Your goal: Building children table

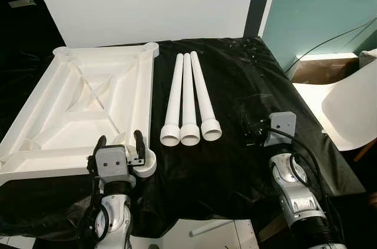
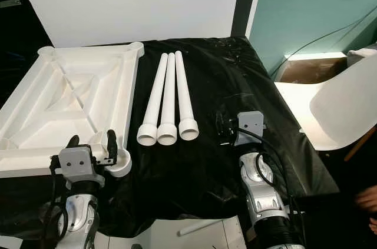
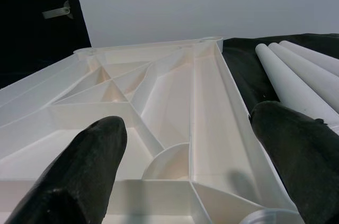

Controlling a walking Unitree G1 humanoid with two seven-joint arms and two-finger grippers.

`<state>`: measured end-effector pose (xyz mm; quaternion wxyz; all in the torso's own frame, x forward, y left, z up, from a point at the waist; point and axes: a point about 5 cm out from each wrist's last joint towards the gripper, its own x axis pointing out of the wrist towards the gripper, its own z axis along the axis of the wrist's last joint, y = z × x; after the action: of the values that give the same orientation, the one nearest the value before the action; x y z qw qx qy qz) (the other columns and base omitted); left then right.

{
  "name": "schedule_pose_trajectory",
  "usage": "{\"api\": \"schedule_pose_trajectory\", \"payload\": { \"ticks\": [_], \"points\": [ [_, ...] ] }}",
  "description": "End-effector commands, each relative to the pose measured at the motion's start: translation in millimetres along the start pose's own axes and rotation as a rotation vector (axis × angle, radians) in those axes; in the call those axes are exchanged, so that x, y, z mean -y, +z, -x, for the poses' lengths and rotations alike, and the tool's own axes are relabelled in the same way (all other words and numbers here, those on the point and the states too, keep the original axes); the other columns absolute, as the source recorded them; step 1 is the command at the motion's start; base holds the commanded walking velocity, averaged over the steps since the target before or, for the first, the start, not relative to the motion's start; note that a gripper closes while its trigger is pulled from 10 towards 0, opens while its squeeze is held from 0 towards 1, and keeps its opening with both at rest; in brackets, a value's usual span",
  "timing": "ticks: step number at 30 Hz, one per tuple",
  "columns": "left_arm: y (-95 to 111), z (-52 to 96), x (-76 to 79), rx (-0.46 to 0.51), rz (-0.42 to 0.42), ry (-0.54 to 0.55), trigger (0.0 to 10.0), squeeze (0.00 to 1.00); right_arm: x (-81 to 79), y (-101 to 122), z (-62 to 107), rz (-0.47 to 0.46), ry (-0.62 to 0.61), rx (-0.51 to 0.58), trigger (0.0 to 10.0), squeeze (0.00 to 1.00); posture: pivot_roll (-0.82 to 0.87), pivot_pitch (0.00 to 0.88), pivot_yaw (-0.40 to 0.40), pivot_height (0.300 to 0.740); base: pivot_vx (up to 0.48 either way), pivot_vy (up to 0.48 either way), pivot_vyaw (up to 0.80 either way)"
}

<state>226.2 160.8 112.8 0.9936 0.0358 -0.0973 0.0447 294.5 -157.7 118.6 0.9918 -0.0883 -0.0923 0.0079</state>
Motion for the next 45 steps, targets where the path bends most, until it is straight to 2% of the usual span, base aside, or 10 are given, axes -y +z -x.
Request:
{"api": "schedule_pose_trajectory", "payload": {
  "ticks": [1, 45],
  "points": [
    [0.1, 0.8, 3.2, -0.003, 0.020, 0.080, 10.0, 0.00, -0.4, -1.7, -0.4, 0.001, 0.001, -0.012, 10.0, 0.00, 0.03, 0.000, -0.007, 0.740, 0.000, 0.000, 0.00],
    [-0.5, 4.5, 4.7, -0.010, 0.021, 0.081, 10.0, 0.00, -0.3, -3.0, -1.0, 0.005, -0.005, -0.021, 10.0, 0.00, 0.04, 0.000, -0.012, 0.740, 0.000, 0.000, 0.00]
  ]
}}
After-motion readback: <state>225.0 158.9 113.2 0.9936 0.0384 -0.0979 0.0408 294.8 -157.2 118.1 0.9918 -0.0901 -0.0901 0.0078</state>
